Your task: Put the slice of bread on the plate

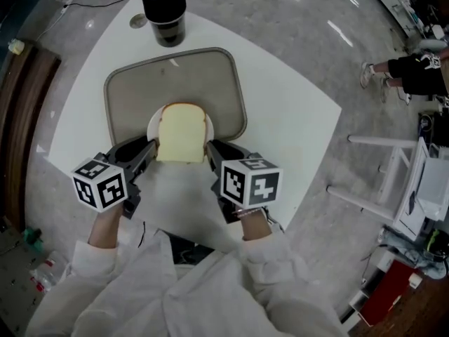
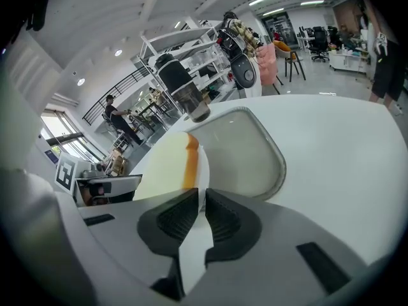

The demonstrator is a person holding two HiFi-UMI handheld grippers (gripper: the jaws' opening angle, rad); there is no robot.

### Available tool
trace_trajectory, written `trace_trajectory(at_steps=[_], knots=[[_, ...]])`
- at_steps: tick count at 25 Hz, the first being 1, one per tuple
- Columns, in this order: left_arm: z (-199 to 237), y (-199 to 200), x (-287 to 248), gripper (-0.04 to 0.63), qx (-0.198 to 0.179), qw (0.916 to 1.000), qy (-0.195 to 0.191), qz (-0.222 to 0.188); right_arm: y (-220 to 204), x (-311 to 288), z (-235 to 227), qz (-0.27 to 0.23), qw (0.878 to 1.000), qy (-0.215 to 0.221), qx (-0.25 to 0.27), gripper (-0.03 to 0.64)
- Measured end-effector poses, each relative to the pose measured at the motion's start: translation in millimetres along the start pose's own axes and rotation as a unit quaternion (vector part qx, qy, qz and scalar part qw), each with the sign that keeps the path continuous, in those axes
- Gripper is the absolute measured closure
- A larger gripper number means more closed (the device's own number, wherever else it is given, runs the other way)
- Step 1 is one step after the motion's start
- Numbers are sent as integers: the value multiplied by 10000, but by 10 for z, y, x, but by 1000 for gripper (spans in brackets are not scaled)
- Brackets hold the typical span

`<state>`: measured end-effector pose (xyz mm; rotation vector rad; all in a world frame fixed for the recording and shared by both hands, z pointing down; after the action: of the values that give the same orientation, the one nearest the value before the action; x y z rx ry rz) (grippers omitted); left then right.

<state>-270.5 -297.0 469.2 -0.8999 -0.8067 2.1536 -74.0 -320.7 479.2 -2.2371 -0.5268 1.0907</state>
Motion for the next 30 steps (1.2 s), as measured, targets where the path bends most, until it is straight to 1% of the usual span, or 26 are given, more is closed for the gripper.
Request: trace_trajectory(at_steps=[3,9,15,22,25,30], knots=[[35,68,-30,515,-25,10000,5,-13,94,-39,24,-61,10000,-9,14,572],[301,266,-141,515,-161,9999,55,6,275,-366,83,-111,9999,-10,127,572],[452,386,-267,515,-219,9997,6,73,415,-575,51,-166,9998,-91,7,572],[543,375,-408,515,-581,9975,-81,387,449,-705,-48,-140,9997,-177,-100,572],[572,361,-432,515,-631,9968,-107,482,474,-760,-67,-99,9996,-227,-96,572],[613,360,-458,515,-634,9964,-41,560,498,-861,-87,55,9995,-294,40,572]])
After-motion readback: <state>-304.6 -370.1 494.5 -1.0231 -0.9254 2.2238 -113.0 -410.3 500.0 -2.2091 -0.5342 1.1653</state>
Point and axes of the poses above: the fingertips, and each gripper's own axes: x backward along the fingers, z to its left, y out of its top, the point moved 5 cm from there along x, backward along the fingers, and after that the axes turned 15 degrees about -z, right-handed, at the moved point
